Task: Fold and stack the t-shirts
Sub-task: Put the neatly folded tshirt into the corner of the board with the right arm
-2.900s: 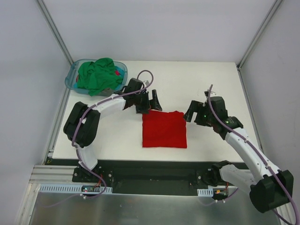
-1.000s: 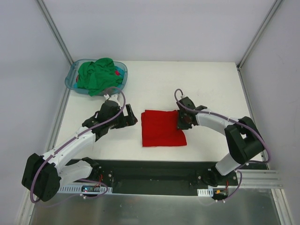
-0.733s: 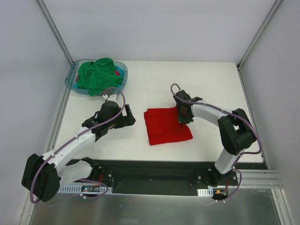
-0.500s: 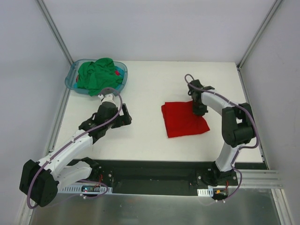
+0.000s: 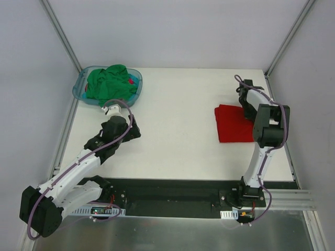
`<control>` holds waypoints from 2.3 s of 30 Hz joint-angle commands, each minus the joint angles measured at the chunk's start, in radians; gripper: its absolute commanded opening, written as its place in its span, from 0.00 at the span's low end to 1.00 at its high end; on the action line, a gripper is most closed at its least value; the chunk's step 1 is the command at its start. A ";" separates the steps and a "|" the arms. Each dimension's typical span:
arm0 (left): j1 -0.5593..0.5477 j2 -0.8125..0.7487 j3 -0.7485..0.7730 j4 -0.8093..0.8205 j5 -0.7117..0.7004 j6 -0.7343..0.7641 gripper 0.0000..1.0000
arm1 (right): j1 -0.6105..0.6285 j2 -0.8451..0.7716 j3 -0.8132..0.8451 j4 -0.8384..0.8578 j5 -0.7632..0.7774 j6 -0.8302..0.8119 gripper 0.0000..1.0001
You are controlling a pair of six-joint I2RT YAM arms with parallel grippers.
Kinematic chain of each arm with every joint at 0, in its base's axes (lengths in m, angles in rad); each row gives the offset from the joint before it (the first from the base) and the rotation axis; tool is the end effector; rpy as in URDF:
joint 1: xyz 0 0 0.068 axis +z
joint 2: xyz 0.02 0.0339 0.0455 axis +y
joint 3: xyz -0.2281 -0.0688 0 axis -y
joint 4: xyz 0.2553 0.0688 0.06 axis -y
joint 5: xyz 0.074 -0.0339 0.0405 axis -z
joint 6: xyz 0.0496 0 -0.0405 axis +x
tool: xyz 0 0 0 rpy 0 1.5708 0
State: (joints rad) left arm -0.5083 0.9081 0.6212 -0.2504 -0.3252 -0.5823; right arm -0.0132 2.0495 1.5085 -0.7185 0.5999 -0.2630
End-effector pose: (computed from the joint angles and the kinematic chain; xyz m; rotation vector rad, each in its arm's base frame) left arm 0.2221 -0.1056 0.2167 -0.2712 2.0755 -0.3220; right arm 0.4096 -0.0334 0.1265 -0.2124 2.7746 -0.9115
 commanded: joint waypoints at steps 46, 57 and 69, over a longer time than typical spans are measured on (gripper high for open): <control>0.010 -0.077 0.003 -0.016 0.110 -0.010 0.99 | -0.044 -0.561 -0.127 0.157 -0.455 0.116 0.96; 0.011 -0.113 -0.043 -0.038 0.265 -0.070 0.99 | 0.183 -1.098 -0.766 0.346 -0.758 0.260 0.96; 0.011 -0.261 -0.173 -0.036 0.273 -0.076 0.99 | 0.188 -1.358 -0.959 0.407 -0.746 0.301 0.96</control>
State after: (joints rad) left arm -0.5083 0.6975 0.4686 -0.2935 -0.0673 -0.6464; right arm 0.1692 0.7414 0.5655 -0.3904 -0.1562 0.0010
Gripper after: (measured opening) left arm 0.990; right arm 0.958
